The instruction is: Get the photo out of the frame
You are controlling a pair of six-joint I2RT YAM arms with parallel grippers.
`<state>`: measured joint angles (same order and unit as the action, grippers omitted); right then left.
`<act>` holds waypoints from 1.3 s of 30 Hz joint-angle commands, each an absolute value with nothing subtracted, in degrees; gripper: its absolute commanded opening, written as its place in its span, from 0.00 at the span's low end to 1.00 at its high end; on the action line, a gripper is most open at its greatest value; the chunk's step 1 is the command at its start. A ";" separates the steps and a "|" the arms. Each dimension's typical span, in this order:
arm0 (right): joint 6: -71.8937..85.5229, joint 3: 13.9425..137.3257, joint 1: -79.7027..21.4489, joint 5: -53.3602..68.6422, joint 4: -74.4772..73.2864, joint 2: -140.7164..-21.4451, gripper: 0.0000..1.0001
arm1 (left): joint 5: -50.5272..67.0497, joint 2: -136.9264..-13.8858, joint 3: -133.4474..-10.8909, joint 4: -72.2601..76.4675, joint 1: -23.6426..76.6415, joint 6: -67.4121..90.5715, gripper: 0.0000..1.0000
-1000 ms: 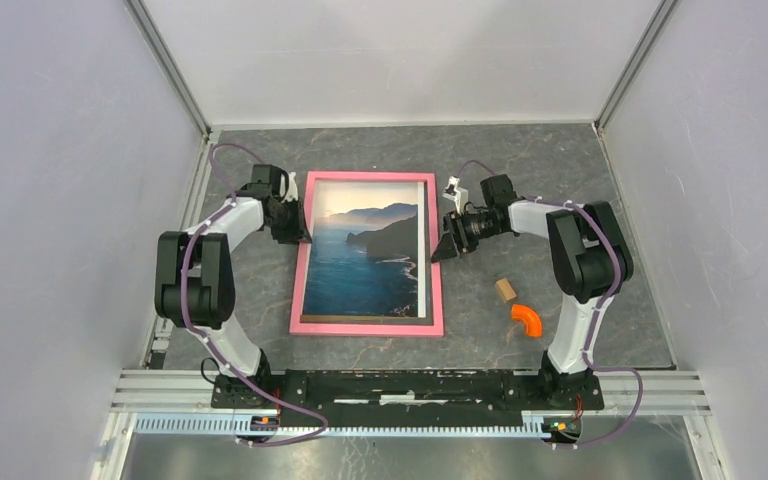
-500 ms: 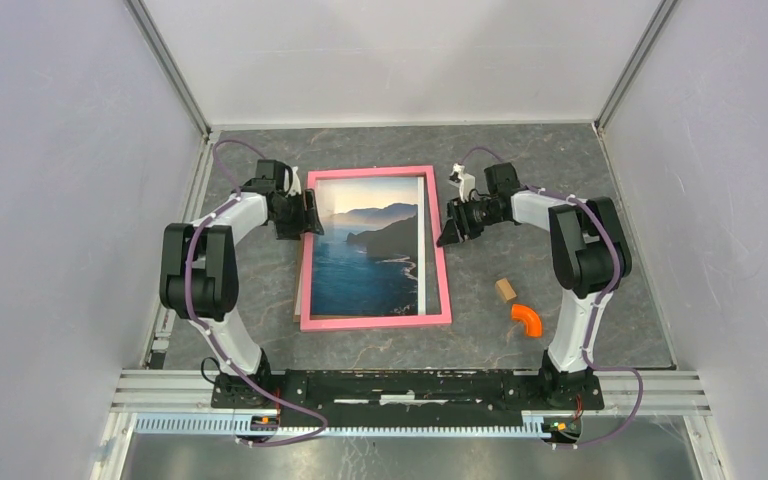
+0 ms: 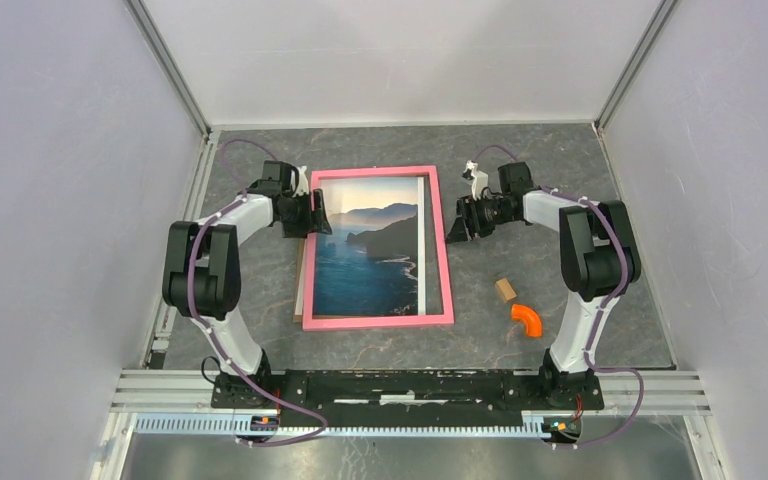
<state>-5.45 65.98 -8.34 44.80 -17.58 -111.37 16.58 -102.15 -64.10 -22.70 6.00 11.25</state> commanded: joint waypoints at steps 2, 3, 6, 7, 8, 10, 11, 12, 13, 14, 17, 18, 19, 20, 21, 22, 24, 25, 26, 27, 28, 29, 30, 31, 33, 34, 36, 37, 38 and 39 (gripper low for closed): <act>-8.07 64.30 -7.43 36.39 -21.44 -112.58 0.69 | 17.65 -104.26 -63.94 -20.41 8.78 9.22 0.72; -8.17 64.47 -7.44 36.39 -21.61 -112.71 0.69 | 17.83 -104.39 -64.11 -20.37 9.14 9.23 0.72; -8.26 64.53 -7.29 36.46 -21.71 -113.07 0.69 | 18.22 -104.51 -64.50 -20.31 10.08 9.49 0.73; -8.22 64.54 -7.21 36.56 -21.56 -113.23 0.69 | 18.39 -104.46 -64.59 -20.28 10.13 9.62 0.73; -8.13 64.51 -7.18 36.68 -21.50 -113.28 0.69 | 18.55 -104.25 -64.73 -20.31 10.11 9.75 0.73; -8.04 64.47 -7.03 36.91 -21.38 -113.41 0.69 | 18.59 -103.68 -64.86 -20.55 9.75 9.81 0.74; -8.00 64.48 -7.07 36.91 -21.43 -113.40 0.69 | 18.80 -103.30 -64.86 -20.61 9.43 9.93 0.74; -8.00 64.48 -7.00 36.99 -21.48 -113.44 0.69 | 18.92 -102.92 -64.78 -20.70 8.96 10.01 0.74; -8.08 64.50 -6.99 37.00 -21.49 -113.38 0.69 | 18.80 -102.44 -64.69 -20.81 8.39 10.02 0.74; -8.13 64.50 -7.02 37.13 -21.44 -113.30 0.69 | 18.40 -101.89 -64.48 -20.91 7.70 10.07 0.75; -8.17 64.13 -6.96 37.59 -21.49 -113.26 0.69 | 17.28 -99.86 -62.94 -19.79 4.98 10.58 0.75; -8.17 64.05 -6.94 37.76 -21.45 -113.33 0.69 | 17.31 -99.39 -62.53 -19.36 4.32 10.72 0.75; -8.11 63.96 -6.91 37.92 -21.37 -113.42 0.69 | 17.39 -99.32 -62.40 -19.22 3.46 10.72 0.75; -8.04 63.92 -6.92 38.04 -21.28 -113.49 0.69 | 17.36 -99.51 -62.55 -19.35 3.13 10.65 0.75; -8.00 63.93 -6.97 38.06 -21.21 -113.67 0.69 | 17.31 -99.78 -62.78 -19.49 2.83 10.55 0.75; -8.00 64.01 -6.98 38.16 -21.21 -113.70 0.69 | 17.39 -100.12 -62.91 -19.49 2.58 10.55 0.75; -7.91 64.02 -6.97 38.28 -21.25 -113.72 0.69 | 17.76 -100.90 -62.93 -19.27 2.63 10.46 0.76; -7.91 64.02 -6.94 38.34 -21.22 -113.71 0.69 | 18.08 -101.16 -62.93 -19.01 2.56 10.54 0.76; -7.91 64.01 -7.02 38.32 -21.26 -113.67 0.69 | 18.60 -101.70 -63.01 -19.04 2.55 10.55 0.76; -7.91 63.96 -6.99 38.32 -21.26 -113.69 0.69 | 19.19 -102.18 -63.17 -19.04 2.56 10.55 0.76; -8.00 63.96 -7.02 38.32 -21.28 -113.69 0.69 | 19.60 -102.57 -63.28 -19.06 2.55 10.55 0.76; -8.00 63.90 -7.01 38.32 -21.27 -113.68 0.69 | 20.03 -102.79 -63.36 -19.06 2.55 10.55 0.75; -8.00 63.94 -6.97 38.40 -21.26 -113.72 0.69 | 20.28 -102.96 -63.37 -19.15 2.60 10.55 0.75; -8.00 63.90 -7.01 38.41 -21.27 -113.80 0.69 | 20.49 -102.96 -63.29 -19.11 2.62 10.47 0.75; -8.00 64.01 -6.98 38.41 -21.30 -113.99 0.68 | 20.87 -102.88 -63.11 -19.03 2.69 10.47 0.75; -8.00 64.09 -6.91 38.43 -21.28 -114.08 0.68 | 20.84 -102.83 -63.02 -19.06 2.66 10.46 0.75; -7.91 64.19 -7.00 38.56 -21.29 -114.21 0.68 | 20.70 -102.96 -62.86 -19.06 2.65 10.36 0.75; -7.91 64.18 -6.97 38.67 -21.28 -114.38 0.68 | 20.79 -103.28 -62.84 -19.06 2.67 10.38 0.75; -7.78 64.32 -7.02 38.72 -21.30 -114.49 0.68 | 21.27 -103.79 -62.84 -19.07 2.67 10.42 0.75; -7.82 64.29 -7.02 38.82 -21.36 -114.50 0.68 | 21.79 -104.35 -62.84 -19.13 2.71 10.67 0.75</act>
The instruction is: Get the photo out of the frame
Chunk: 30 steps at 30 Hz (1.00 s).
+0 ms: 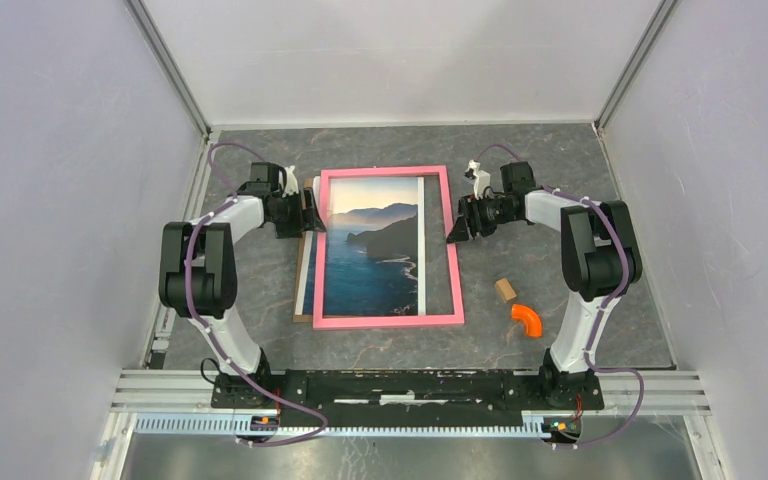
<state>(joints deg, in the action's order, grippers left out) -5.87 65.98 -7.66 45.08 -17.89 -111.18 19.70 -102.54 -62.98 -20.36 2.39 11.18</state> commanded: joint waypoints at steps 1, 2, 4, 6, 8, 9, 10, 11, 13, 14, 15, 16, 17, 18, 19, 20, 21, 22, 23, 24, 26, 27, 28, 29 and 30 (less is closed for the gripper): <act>-7.82 64.30 -6.98 38.85 -21.35 -114.60 0.68 | 22.41 -105.03 -62.93 -19.09 2.66 10.81 0.75; -7.81 64.20 -6.96 38.96 -21.38 -114.60 0.68 | 23.13 -105.44 -62.93 -19.09 2.74 10.90 0.74; -7.82 64.09 -6.97 38.86 -21.39 -114.56 0.68 | 24.35 -105.66 -62.93 -18.91 3.00 10.99 0.73; -7.95 64.09 -6.99 38.76 -21.42 -114.54 0.68 | 25.76 -105.29 -62.63 -18.38 3.40 11.07 0.72; -8.00 64.13 -7.02 38.72 -21.36 -114.74 0.68 | 26.38 -104.45 -62.49 -17.95 4.09 10.91 0.71; -7.92 64.16 -7.02 38.76 -21.45 -114.90 0.68 | 26.29 -104.05 -62.41 -17.76 4.52 10.69 0.71; -7.91 64.24 -6.97 38.84 -21.34 -114.99 0.68 | 26.27 -103.61 -62.32 -17.54 5.07 10.43 0.71; -7.82 64.30 -6.96 38.85 -21.42 -115.16 0.68 | 26.22 -103.26 -62.31 -17.56 5.58 10.30 0.71; -7.82 64.44 -6.99 38.93 -21.36 -115.31 0.69 | 26.10 -103.18 -62.40 -17.58 6.44 10.11 0.71; -7.80 64.46 -6.95 38.94 -21.37 -115.30 0.68 | 26.09 -103.33 -62.49 -17.56 6.77 10.04 0.71; -7.81 64.49 -7.01 38.94 -21.32 -115.30 0.68 | 26.02 -103.59 -62.57 -17.57 7.14 10.02 0.71; -7.82 64.56 -6.97 38.94 -21.33 -115.21 0.68 | 26.03 -103.91 -62.68 -17.53 7.43 10.02 0.71; -7.89 64.51 -6.96 38.96 -21.44 -115.19 0.68 | 26.02 -104.21 -62.80 -17.58 7.75 10.02 0.70; -7.91 64.42 -6.96 38.85 -21.38 -115.18 0.68 | 26.10 -104.57 -62.84 -17.46 8.01 10.02 0.70; -7.98 64.38 -6.98 38.77 -21.43 -115.22 0.68 | 26.07 -104.90 -62.93 -17.48 8.36 9.87 0.70; -7.98 64.29 -6.95 38.77 -21.45 -115.22 0.68 | 26.02 -105.07 -63.02 -17.48 8.69 9.76 0.70; -7.99 64.19 -6.94 38.68 -21.39 -115.26 0.68 | 26.10 -105.08 -63.09 -17.48 9.07 9.56 0.69; -8.00 64.24 -6.97 38.72 -21.36 -115.31 0.68 | 25.87 -105.07 -63.18 -17.48 9.43 9.26 0.68; -8.08 64.22 -6.99 38.67 -21.29 -115.30 0.68 | 25.54 -104.87 -63.19 -17.44 9.86 8.92 0.67; -8.09 64.23 -7.00 38.69 -21.27 -115.31 0.67 | 25.36 -104.37 -62.99 -16.92 10.16 8.71 0.67; -7.95 64.16 -6.97 38.85 -21.21 -115.42 0.65 | 25.78 -103.33 -62.60 -16.19 10.51 8.38 0.65; -7.91 64.11 -6.98 38.86 -21.23 -115.49 0.64 | 26.17 -102.89 -62.51 -15.89 10.67 8.35 0.64; -7.89 64.11 -6.95 38.93 -21.25 -115.54 0.64 | 26.54 -102.48 -62.34 -15.54 10.83 8.35 0.63; -7.91 64.11 -6.90 38.85 -21.14 -115.66 0.64 | 26.71 -102.10 -62.28 -15.35 11.21 8.31 0.63; -7.83 64.12 -6.96 38.85 -21.10 -115.61 0.64 | 26.84 -101.97 -62.44 -15.45 11.69 8.03 0.63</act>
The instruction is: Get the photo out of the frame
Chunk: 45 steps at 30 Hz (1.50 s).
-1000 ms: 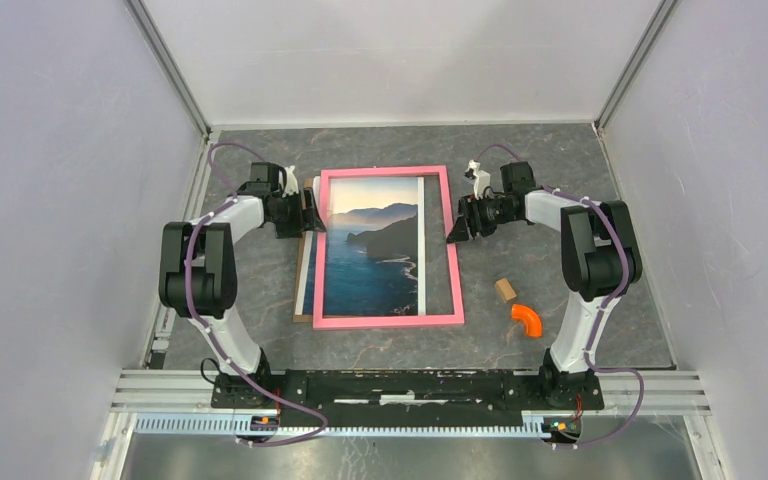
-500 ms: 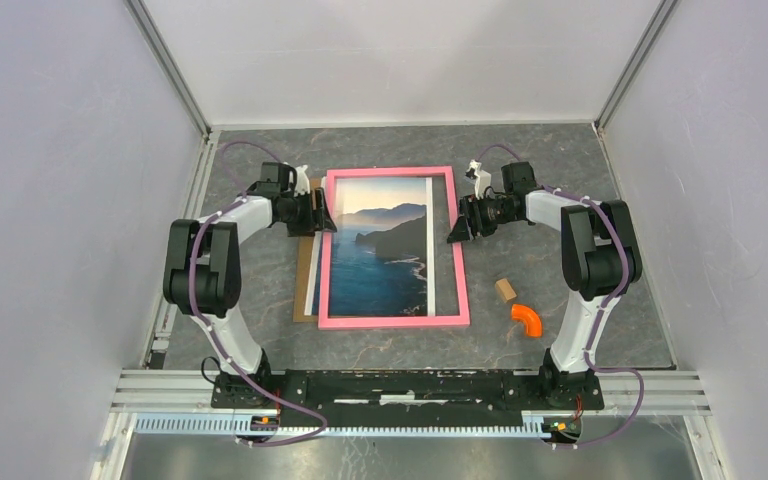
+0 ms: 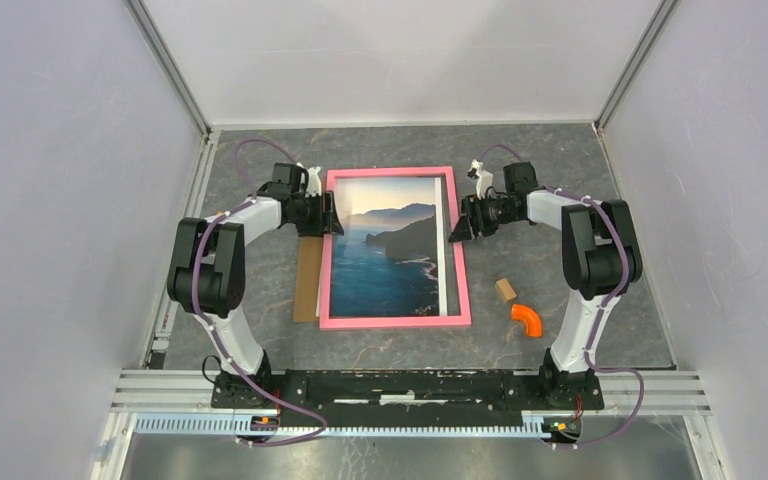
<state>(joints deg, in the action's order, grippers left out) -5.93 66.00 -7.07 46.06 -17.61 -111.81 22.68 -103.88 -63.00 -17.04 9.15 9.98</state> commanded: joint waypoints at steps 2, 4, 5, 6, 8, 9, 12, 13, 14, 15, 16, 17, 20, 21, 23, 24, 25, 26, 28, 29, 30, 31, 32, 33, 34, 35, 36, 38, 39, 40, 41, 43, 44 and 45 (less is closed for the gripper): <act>-7.82 64.44 -6.93 38.76 -21.18 -115.59 0.64 | 27.23 -102.02 -62.60 -15.55 12.40 7.83 0.62; -7.82 64.63 -6.89 38.69 -21.27 -115.44 0.64 | 28.06 -102.30 -62.67 -15.41 12.82 7.82 0.62; -7.82 64.62 -6.87 38.43 -21.27 -115.28 0.64 | 28.58 -102.39 -62.75 -15.30 13.04 7.89 0.61; -7.89 64.54 -6.79 38.25 -21.37 -115.34 0.64 | 28.92 -102.43 -62.76 -15.11 13.17 7.91 0.60; -8.13 64.45 -6.61 38.24 -21.70 -115.29 0.64 | 28.45 -102.14 -62.58 -14.44 13.27 8.00 0.56; -8.17 64.38 -6.61 38.16 -21.71 -115.28 0.64 | 27.80 -102.02 -62.58 -14.23 13.31 8.08 0.53; -7.90 63.88 -6.58 38.65 -21.48 -115.28 0.63 | 22.97 -102.12 -63.38 -14.88 12.71 8.29 0.46; -7.62 63.65 -6.61 39.38 -21.39 -115.37 0.63 | 21.77 -102.22 -63.53 -15.05 11.80 8.77 0.46; -7.35 63.51 -6.68 40.05 -21.43 -115.26 0.62 | 20.97 -102.15 -63.42 -14.96 10.32 9.93 0.46; -7.14 63.39 -6.77 40.70 -21.51 -115.21 0.61 | 20.57 -102.06 -63.29 -15.06 8.93 10.76 0.51; -6.96 63.33 -6.76 41.17 -21.45 -115.07 0.61 | 20.21 -101.96 -63.20 -15.37 7.34 11.01 0.58; -6.71 63.22 -6.77 41.51 -21.48 -114.83 0.61 | 20.05 -101.75 -63.00 -15.63 5.55 11.16 0.65; -5.88 62.59 -6.97 43.20 -21.06 -113.68 0.62 | 21.71 -100.45 -61.10 -16.07 2.35 9.59 0.74; -5.58 62.42 -7.13 43.50 -20.99 -113.33 0.62 | 22.07 -99.94 -60.27 -16.23 1.37 9.06 0.75; -5.13 61.97 -7.46 44.64 -20.58 -112.71 0.64 | 22.39 -99.03 -58.90 -16.40 0.10 8.34 0.77; -4.65 61.56 -7.71 45.50 -20.03 -112.31 0.65 | 22.39 -98.66 -58.18 -16.43 -1.48 8.07 0.78; -4.42 61.38 -7.91 46.71 -19.75 -112.05 0.66 | 22.51 -98.47 -57.70 -16.51 -2.27 7.70 0.79; -4.23 61.18 -8.27 47.48 -19.52 -111.84 0.68 | 22.50 -98.36 -57.23 -16.72 -2.78 7.36 0.79; -4.71 61.17 -8.74 48.92 -20.12 -111.53 0.71 | 22.59 -98.35 -56.64 -17.14 -3.41 6.88 0.81; -5.30 61.50 -8.64 49.48 -21.24 -111.52 0.73 | 22.59 -98.31 -56.40 -17.31 -3.61 6.69 0.82; -6.72 62.35 -8.45 49.38 -23.35 -111.72 0.74 | 22.60 -98.26 -56.19 -17.50 -3.82 6.60 0.82; -8.25 63.12 -7.63 48.74 -25.70 -111.84 0.75 | 22.79 -98.17 -55.87 -17.62 -3.94 6.46 0.83; -9.21 63.38 -6.61 48.01 -27.13 -111.76 0.77 | 22.83 -98.03 -55.61 -17.73 -4.03 6.34 0.85; -9.88 63.01 -5.64 47.25 -27.49 -111.56 0.78 | 22.85 -97.99 -55.35 -17.75 -3.98 6.20 0.86; -10.55 62.48 -4.77 46.18 -27.70 -111.42 0.78 | 23.09 -98.00 -54.99 -17.62 -4.00 6.15 0.87; -11.48 61.84 -4.29 45.64 -28.23 -111.49 0.79 | 23.26 -98.15 -54.62 -17.33 -4.00 6.23 0.87; -12.23 61.31 -4.29 46.07 -28.55 -111.61 0.78 | 23.57 -98.42 -54.30 -17.02 -3.97 6.39 0.87; -12.64 59.79 -4.70 48.86 -28.29 -112.13 0.74 | 24.21 -99.26 -53.73 -16.52 -4.04 6.63 0.86; -13.01 59.54 -5.42 50.63 -28.48 -112.66 0.71 | 24.34 -100.04 -53.70 -16.41 -4.02 6.73 0.85; -13.44 59.65 -6.19 52.04 -28.87 -112.98 0.70 | 24.54 -100.72 -53.96 -16.70 -4.02 6.81 0.84; -13.62 59.72 -7.24 53.28 -29.02 -113.34 0.69 | 24.52 -101.58 -54.63 -17.54 -4.04 6.77 0.84; -13.00 60.17 -9.17 54.73 -28.93 -114.00 0.68 | 24.42 -102.37 -55.02 -18.00 -4.02 6.92 0.85; -12.71 60.64 -9.87 55.19 -28.91 -114.34 0.68 | 24.97 -102.51 -54.87 -17.97 -3.99 7.03 0.87; -12.54 61.29 -10.59 55.52 -28.95 -114.74 0.67 | 25.66 -102.63 -54.70 -17.95 -3.99 7.11 0.89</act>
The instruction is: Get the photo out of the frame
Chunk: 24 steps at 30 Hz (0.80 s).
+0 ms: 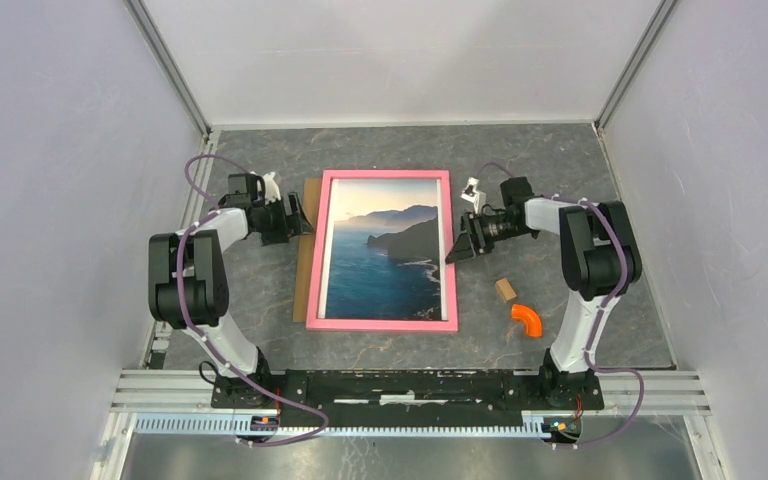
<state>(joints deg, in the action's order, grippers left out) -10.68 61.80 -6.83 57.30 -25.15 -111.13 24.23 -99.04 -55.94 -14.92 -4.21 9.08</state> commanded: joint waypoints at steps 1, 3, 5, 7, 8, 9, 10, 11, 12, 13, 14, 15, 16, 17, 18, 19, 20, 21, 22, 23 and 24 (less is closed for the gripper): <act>-12.28 62.10 -10.99 55.66 -29.01 -115.01 0.65 | 26.25 -103.16 -54.58 -18.06 -3.96 7.28 0.90; -11.64 63.39 -11.35 56.19 -28.81 -115.15 0.63 | 28.01 -104.43 -54.75 -18.69 -4.08 7.79 0.89; -11.03 64.57 -11.71 57.30 -28.73 -115.04 0.61 | 29.59 -105.20 -54.86 -18.63 -4.03 8.25 0.87; -9.98 65.28 -12.39 57.98 -28.12 -114.71 0.61 | 30.87 -104.90 -54.59 -17.77 -3.98 8.39 0.85; -9.38 65.68 -13.04 57.96 -27.59 -114.57 0.61 | 31.53 -104.65 -54.43 -17.43 -3.97 8.51 0.85; -8.96 66.03 -13.78 57.73 -27.29 -114.59 0.61 | 32.22 -104.48 -54.32 -17.08 -4.00 8.65 0.84; -8.52 66.61 -14.34 57.66 -27.08 -114.75 0.61 | 32.57 -104.43 -54.23 -16.87 -4.04 8.83 0.84; -8.13 67.07 -15.03 57.66 -26.87 -114.98 0.60 | 32.79 -104.41 -54.23 -16.86 -4.01 8.80 0.83; -7.85 67.71 -15.52 57.58 -26.66 -115.14 0.60 | 32.88 -104.38 -54.23 -16.86 -4.04 8.79 0.83; -7.30 68.00 -15.86 57.40 -25.98 -115.35 0.60 | 32.89 -104.38 -54.23 -16.87 -4.02 8.75 0.82; -6.59 68.17 -16.20 57.39 -25.43 -115.40 0.60 | 32.93 -104.41 -54.15 -16.87 -3.99 8.70 0.81; -6.27 68.50 -16.48 57.39 -25.12 -115.38 0.59 | 33.06 -104.41 -54.23 -16.88 -3.97 8.70 0.80; -6.11 69.04 -16.67 57.35 -25.13 -115.40 0.59 | 33.18 -104.41 -54.15 -16.87 -3.99 8.70 0.80; -6.02 69.49 -16.82 57.08 -25.14 -115.25 0.58 | 33.12 -104.32 -54.06 -16.61 -3.99 8.70 0.79; -5.83 69.66 -16.85 56.98 -24.84 -114.99 0.56 | 33.13 -104.19 -53.92 -16.48 -4.01 8.79 0.79; -5.63 70.11 -16.92 56.89 -24.82 -114.58 0.55 | 33.19 -104.16 -53.88 -16.48 -4.03 8.79 0.78; -5.54 70.46 -16.92 56.63 -24.83 -113.98 0.55 | 33.25 -104.17 -53.88 -16.40 -4.02 8.79 0.78; -5.22 70.56 -16.87 56.44 -24.50 -113.51 0.54 | 33.22 -104.23 -53.88 -16.35 -4.11 8.94 0.77; -4.66 70.42 -16.94 56.49 -23.82 -113.01 0.54 | 33.19 -104.23 -53.80 -16.26 -4.12 9.04 0.77; -4.09 70.33 -17.10 56.58 -23.30 -112.78 0.53 | 33.43 -104.24 -53.86 -16.10 -4.08 9.14 0.77; -3.81 70.36 -17.31 56.87 -23.13 -112.68 0.52 | 33.52 -104.30 -53.88 -15.99 -4.13 9.22 0.75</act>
